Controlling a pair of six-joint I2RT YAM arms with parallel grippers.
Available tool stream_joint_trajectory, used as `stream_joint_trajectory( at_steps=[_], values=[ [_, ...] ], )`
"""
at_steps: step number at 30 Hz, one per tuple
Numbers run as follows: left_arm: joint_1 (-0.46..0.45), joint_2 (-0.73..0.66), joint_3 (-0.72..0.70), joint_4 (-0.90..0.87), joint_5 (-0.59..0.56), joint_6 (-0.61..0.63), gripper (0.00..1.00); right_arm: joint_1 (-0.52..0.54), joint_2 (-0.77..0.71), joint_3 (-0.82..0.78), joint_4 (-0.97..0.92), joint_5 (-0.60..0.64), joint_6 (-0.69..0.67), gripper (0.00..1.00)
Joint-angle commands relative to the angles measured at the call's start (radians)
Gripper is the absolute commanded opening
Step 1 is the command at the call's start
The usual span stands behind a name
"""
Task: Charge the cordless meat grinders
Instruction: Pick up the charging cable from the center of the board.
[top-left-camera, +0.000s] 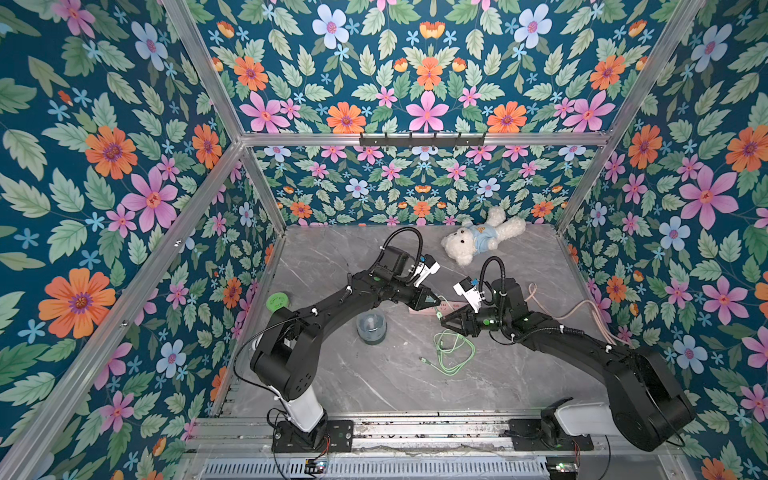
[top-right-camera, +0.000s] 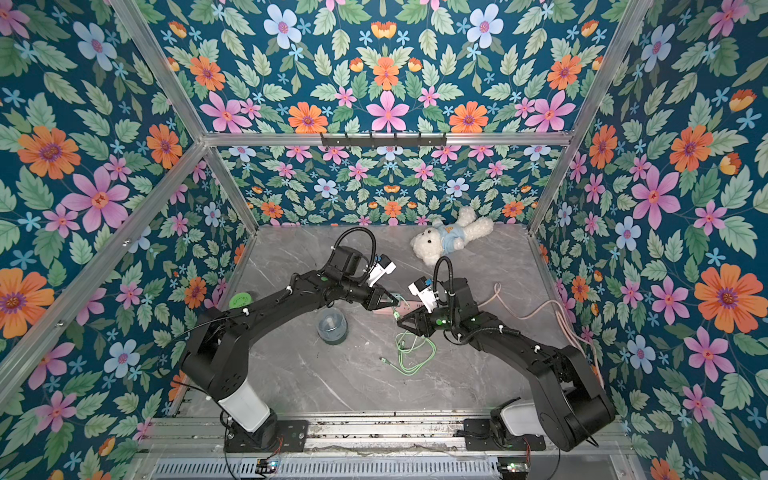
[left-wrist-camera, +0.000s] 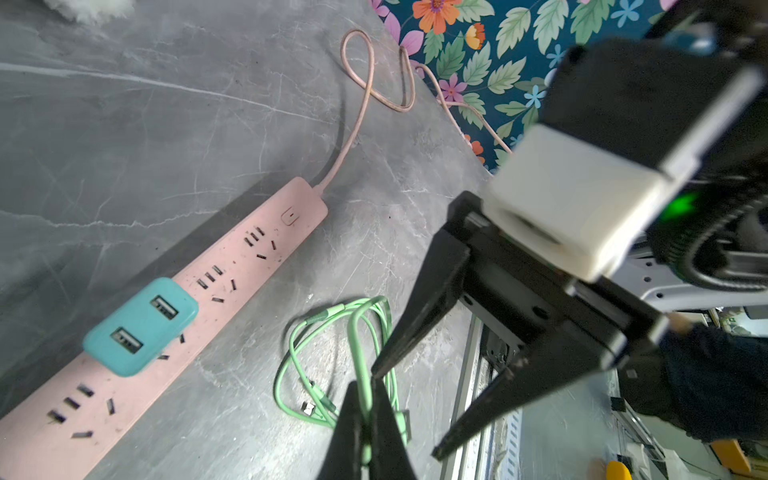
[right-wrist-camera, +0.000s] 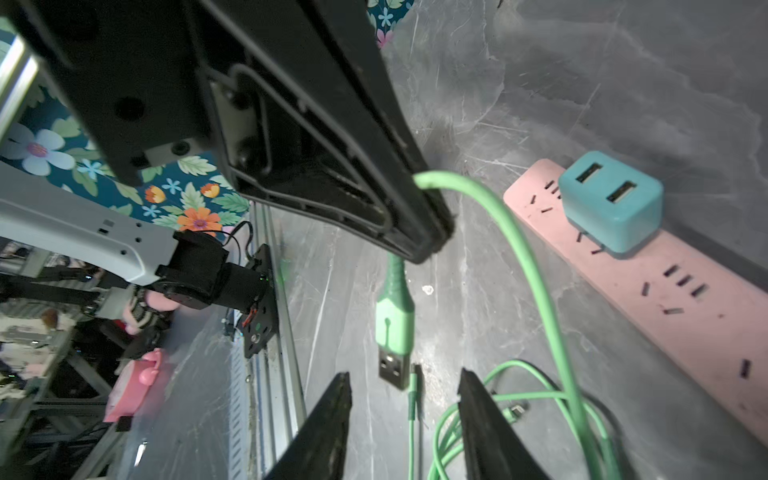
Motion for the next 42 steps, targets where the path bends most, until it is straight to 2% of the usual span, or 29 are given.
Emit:
stream_joint_trajectory(
  at_steps=[1, 6, 12, 16, 20, 23, 24, 25, 27, 31, 34, 38, 42],
  values=[
    [0.001, -0.029, -0.013, 0.044, 0.062, 0.043, 0.00, -0.010, 0.008, -0.015, 0.114, -0.133, 0.050, 0.44],
    [0.000, -0.052, -0.041, 0.061, 0.138, 0.072, 0.00, -0.010, 0.001, -0.028, 0.181, -0.194, 0.063, 0.39],
    [0.000, -0.069, -0.057, 0.065, 0.163, 0.096, 0.00, -0.011, 0.002, -0.019, 0.203, -0.229, 0.080, 0.29],
    [0.000, -0.082, -0.069, 0.084, 0.160, 0.100, 0.00, -0.011, 0.019, -0.004, 0.175, -0.247, 0.073, 0.19],
    [0.000, -0.081, -0.071, 0.091, 0.176, 0.101, 0.00, -0.011, 0.039, 0.011, 0.162, -0.264, 0.083, 0.02],
    [0.000, -0.086, -0.075, 0.092, 0.191, 0.113, 0.00, -0.011, 0.047, 0.022, 0.149, -0.274, 0.085, 0.00],
    [0.000, -0.089, -0.076, 0.090, 0.191, 0.113, 0.03, -0.011, 0.047, 0.023, 0.149, -0.275, 0.085, 0.00],
    [0.000, -0.091, -0.077, 0.081, 0.192, 0.117, 0.14, -0.011, 0.048, 0.025, 0.150, -0.279, 0.085, 0.00],
    [0.000, -0.097, -0.079, 0.047, 0.213, 0.142, 0.25, -0.013, 0.044, 0.028, 0.149, -0.286, 0.087, 0.00],
    [0.000, -0.108, -0.094, 0.005, 0.221, 0.166, 0.29, -0.021, 0.041, 0.035, 0.138, -0.300, 0.082, 0.00],
    [0.000, -0.105, -0.104, -0.013, 0.227, 0.174, 0.27, -0.023, 0.040, 0.043, 0.114, -0.300, 0.065, 0.00],
    [0.001, -0.096, -0.108, -0.010, 0.224, 0.167, 0.13, -0.024, 0.040, 0.047, 0.107, -0.302, 0.062, 0.00],
    [0.001, -0.088, -0.107, -0.003, 0.230, 0.165, 0.05, -0.025, 0.042, 0.050, 0.095, -0.298, 0.055, 0.00]
  ],
)
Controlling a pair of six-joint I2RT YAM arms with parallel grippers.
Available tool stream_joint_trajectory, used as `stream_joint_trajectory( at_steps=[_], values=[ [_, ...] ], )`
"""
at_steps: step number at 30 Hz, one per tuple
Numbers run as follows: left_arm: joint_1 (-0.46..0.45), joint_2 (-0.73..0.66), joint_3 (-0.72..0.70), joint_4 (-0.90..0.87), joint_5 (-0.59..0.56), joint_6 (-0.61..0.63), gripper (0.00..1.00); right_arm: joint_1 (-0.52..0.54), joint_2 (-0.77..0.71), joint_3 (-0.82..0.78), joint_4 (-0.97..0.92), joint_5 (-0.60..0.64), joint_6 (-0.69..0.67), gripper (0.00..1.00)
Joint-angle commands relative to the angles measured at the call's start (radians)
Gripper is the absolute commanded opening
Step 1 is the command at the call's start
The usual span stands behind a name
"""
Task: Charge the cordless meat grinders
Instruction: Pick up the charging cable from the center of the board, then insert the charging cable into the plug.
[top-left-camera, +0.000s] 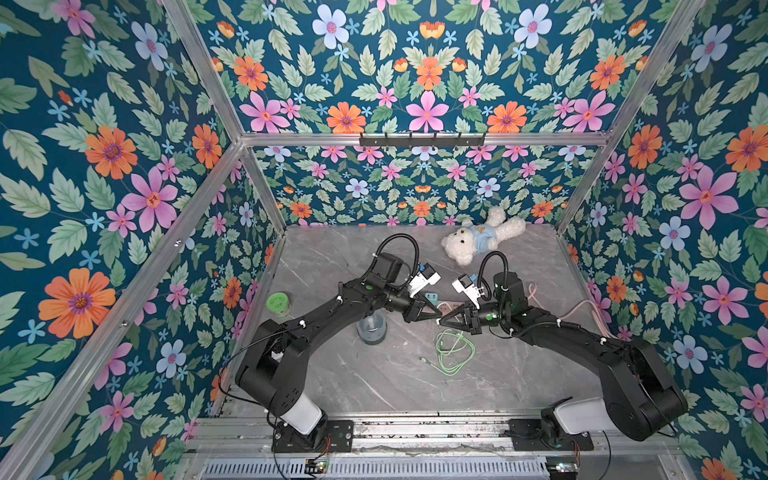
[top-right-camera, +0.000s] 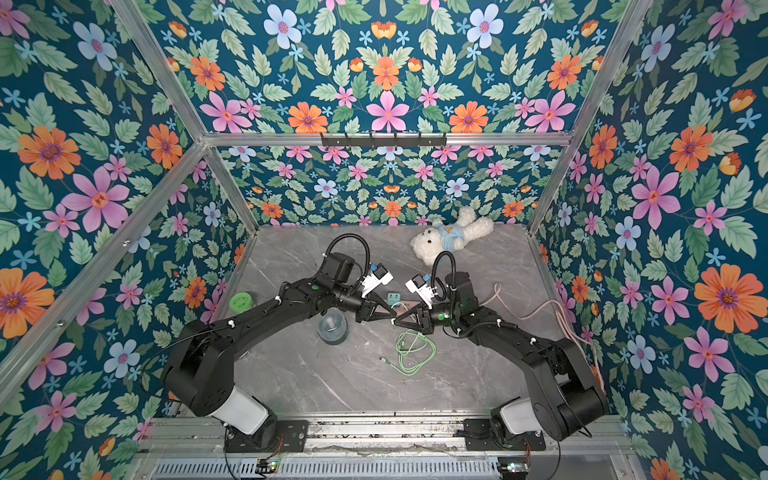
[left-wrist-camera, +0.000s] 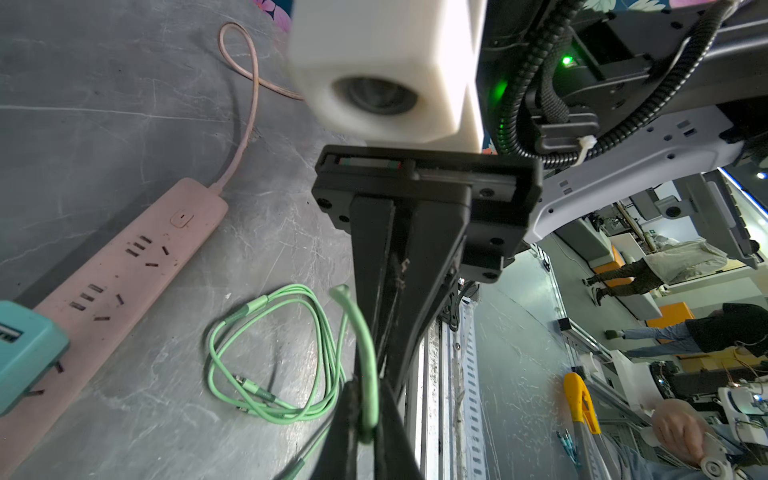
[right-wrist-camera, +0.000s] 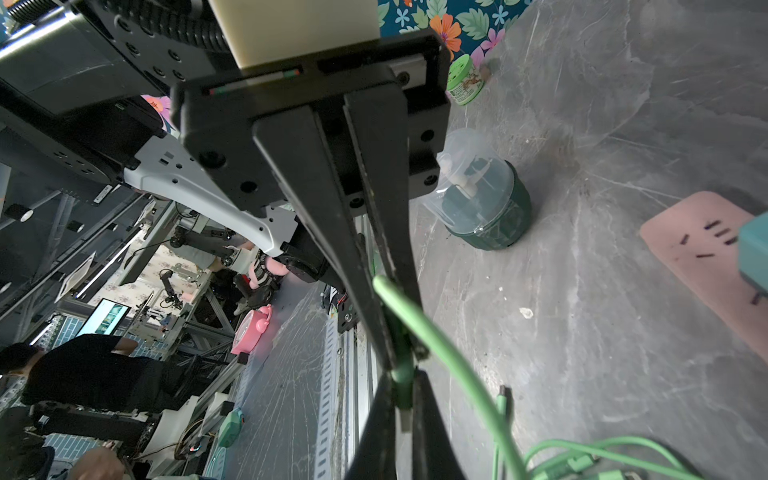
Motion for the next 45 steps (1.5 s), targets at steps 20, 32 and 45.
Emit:
stream_joint_trajectory(
  at_steps=[20, 32, 45],
  values=[
    [0.011, 0.023, 0.053, -0.023, -0.018, 0.011, 0.00, -0.016, -0.031, -0.009, -0.054, -0.005, -0.086, 0.34],
    [0.017, 0.032, 0.103, -0.018, -0.431, -0.097, 0.00, -0.016, -0.094, -0.027, -0.138, 0.214, -0.110, 0.40],
    [-0.066, 0.105, 0.155, 0.008, -0.880, -0.248, 0.00, -0.016, -0.276, -0.044, -0.273, 0.602, -0.098, 0.40]
  ],
)
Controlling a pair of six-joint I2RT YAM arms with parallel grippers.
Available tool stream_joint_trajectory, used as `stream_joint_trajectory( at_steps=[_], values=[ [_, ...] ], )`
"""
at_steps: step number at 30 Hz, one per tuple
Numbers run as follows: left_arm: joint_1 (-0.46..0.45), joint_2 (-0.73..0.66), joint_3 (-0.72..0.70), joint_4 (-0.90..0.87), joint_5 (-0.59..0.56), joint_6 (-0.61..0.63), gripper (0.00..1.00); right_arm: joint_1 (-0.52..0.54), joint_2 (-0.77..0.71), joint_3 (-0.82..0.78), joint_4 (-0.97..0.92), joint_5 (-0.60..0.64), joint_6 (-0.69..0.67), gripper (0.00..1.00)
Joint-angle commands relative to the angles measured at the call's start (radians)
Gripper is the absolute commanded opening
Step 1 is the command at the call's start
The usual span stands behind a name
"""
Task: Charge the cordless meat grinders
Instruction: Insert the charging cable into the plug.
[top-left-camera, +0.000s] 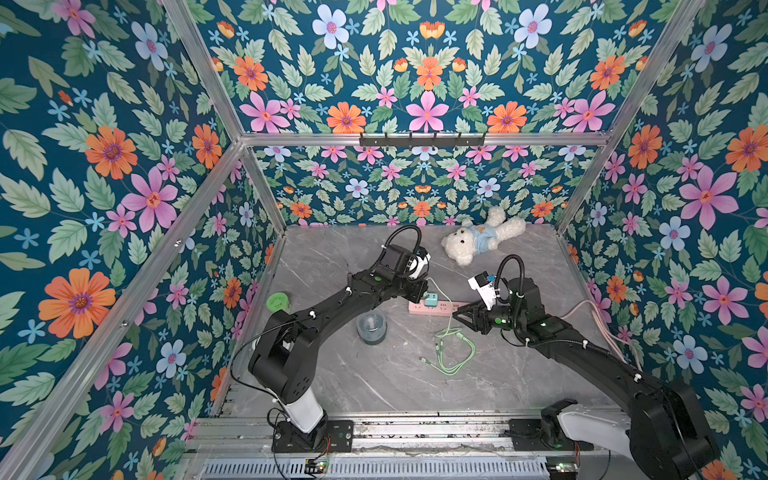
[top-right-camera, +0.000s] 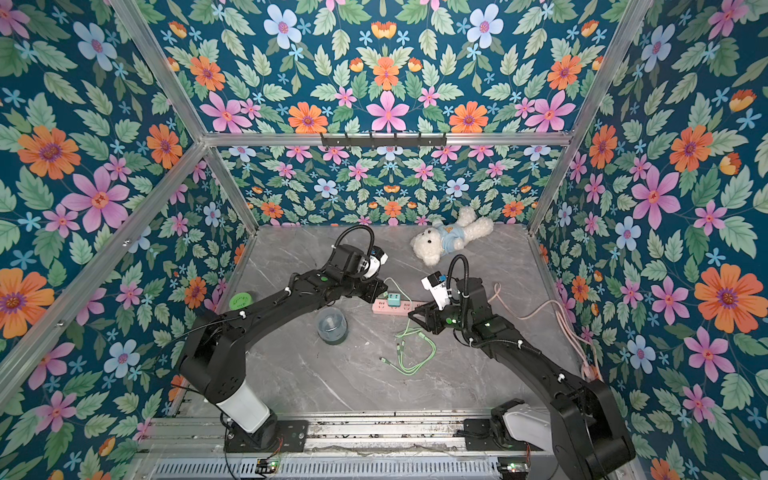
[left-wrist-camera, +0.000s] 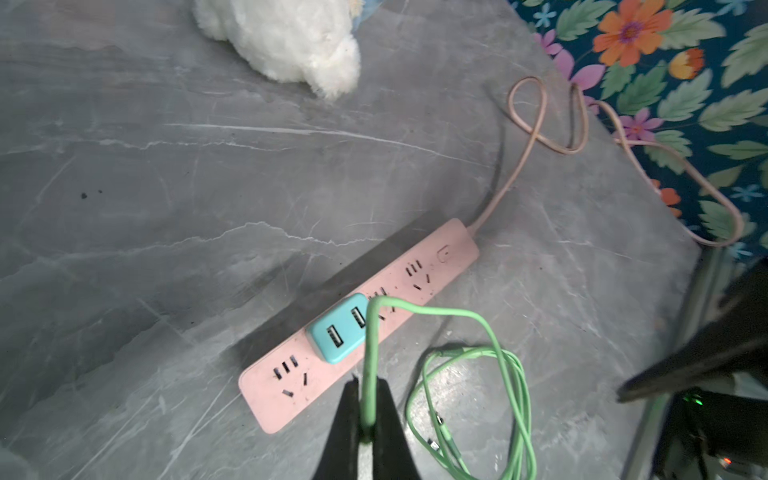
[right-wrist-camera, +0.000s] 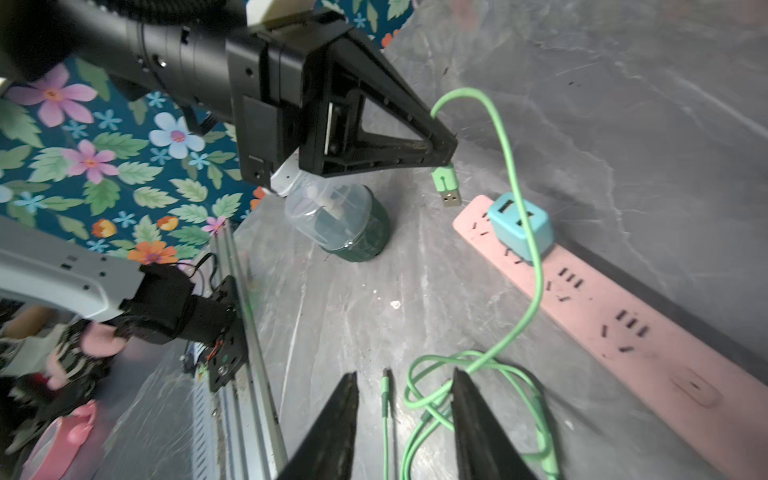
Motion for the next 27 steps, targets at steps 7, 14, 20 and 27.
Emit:
stream_joint_trajectory(
  at_steps=[7, 14, 20, 27],
  values=[
    [-0.074, 0.055, 0.023, 0.050, -0.327, -0.204, 0.00, 0.001, -0.078, -0.016, -0.072, 0.191, -0.008, 0.41],
    [-0.105, 0.096, 0.059, 0.029, -0.401, -0.220, 0.00, 0.001, -0.095, -0.033, -0.077, 0.195, -0.019, 0.40],
    [-0.108, 0.107, 0.064, 0.024, -0.406, -0.251, 0.00, 0.001, -0.116, -0.043, -0.088, 0.204, -0.034, 0.41],
    [-0.120, 0.128, 0.084, 0.014, -0.407, -0.314, 0.00, 0.001, -0.131, -0.054, -0.086, 0.210, -0.031, 0.41]
  ],
)
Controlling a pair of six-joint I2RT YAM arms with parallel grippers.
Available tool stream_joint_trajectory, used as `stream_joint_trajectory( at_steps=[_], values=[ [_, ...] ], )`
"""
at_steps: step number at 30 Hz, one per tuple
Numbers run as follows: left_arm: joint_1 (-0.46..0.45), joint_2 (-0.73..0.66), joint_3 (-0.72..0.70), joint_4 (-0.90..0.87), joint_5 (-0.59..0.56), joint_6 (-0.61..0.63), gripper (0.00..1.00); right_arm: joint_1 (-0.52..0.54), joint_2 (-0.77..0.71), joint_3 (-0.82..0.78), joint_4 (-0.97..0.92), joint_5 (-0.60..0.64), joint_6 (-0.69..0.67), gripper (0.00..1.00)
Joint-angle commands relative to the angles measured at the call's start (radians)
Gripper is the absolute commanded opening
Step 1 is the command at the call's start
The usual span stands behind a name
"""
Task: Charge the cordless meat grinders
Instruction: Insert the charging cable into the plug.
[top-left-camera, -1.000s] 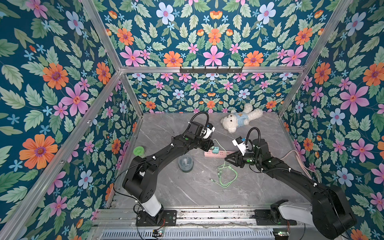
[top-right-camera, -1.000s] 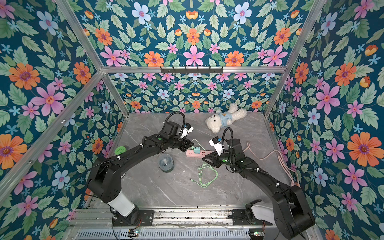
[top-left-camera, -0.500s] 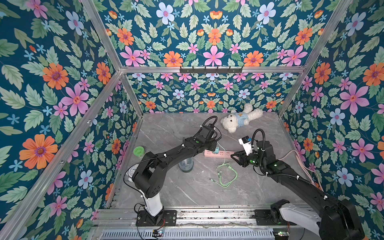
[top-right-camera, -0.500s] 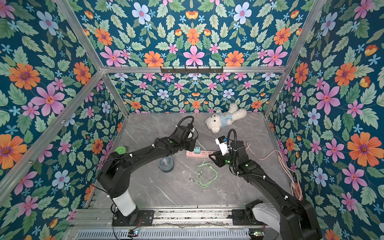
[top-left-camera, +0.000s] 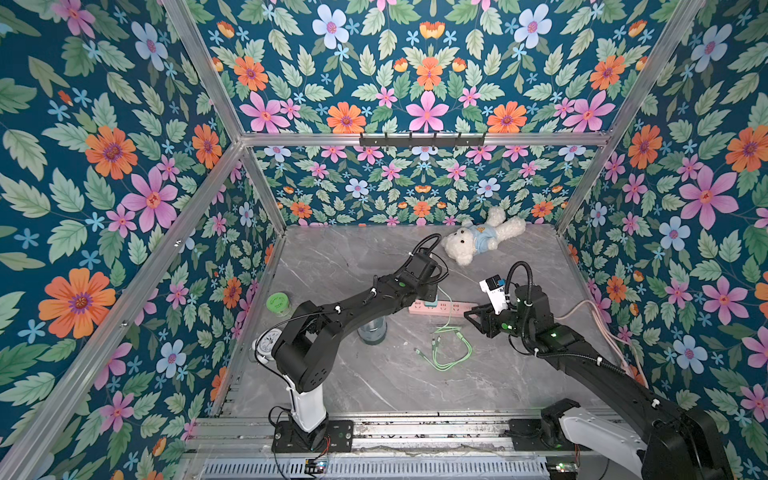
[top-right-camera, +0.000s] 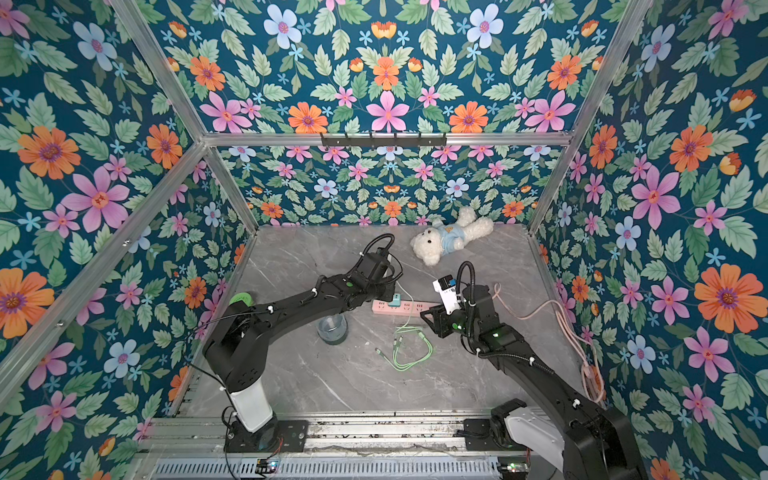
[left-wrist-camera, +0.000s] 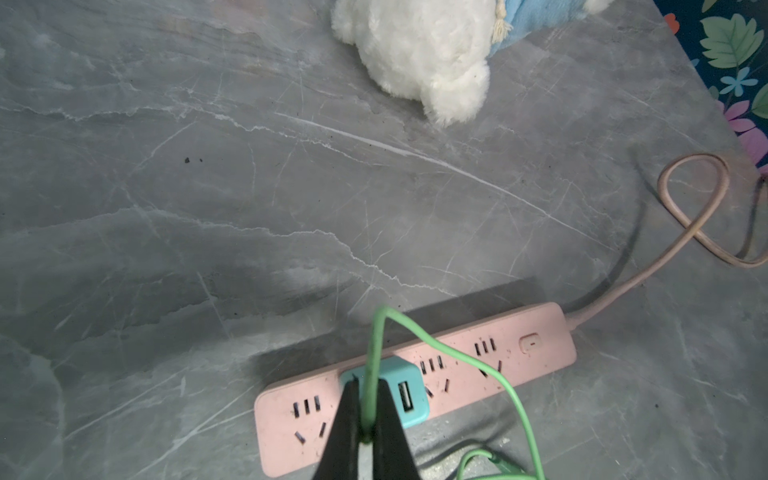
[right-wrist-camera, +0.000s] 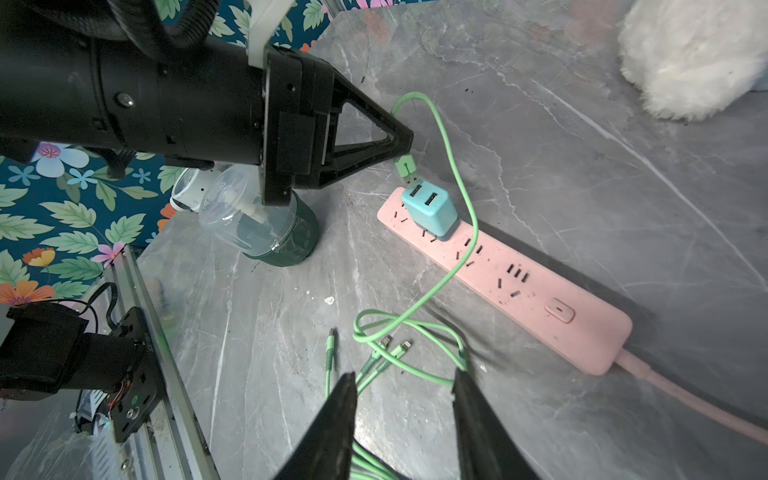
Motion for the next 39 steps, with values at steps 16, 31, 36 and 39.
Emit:
stream_joint_trajectory(
  at_steps=[16, 31, 36, 39],
  values=[
    [-0.048, 0.004, -0.009, -0.065, -0.160, -0.134, 0.00, 0.001, -0.072, -0.039, 0.018, 0.000, -0.018, 0.41],
    [-0.073, 0.045, 0.053, -0.148, -0.236, -0.157, 0.00, 0.001, -0.093, -0.050, 0.020, 0.008, -0.020, 0.41],
    [-0.084, 0.068, 0.092, -0.238, -0.290, -0.283, 0.00, 0.001, -0.092, -0.046, 0.017, 0.010, -0.021, 0.41],
    [-0.088, 0.080, 0.110, -0.292, -0.316, -0.348, 0.00, 0.001, -0.099, -0.047, 0.017, 0.008, -0.021, 0.41]
  ],
)
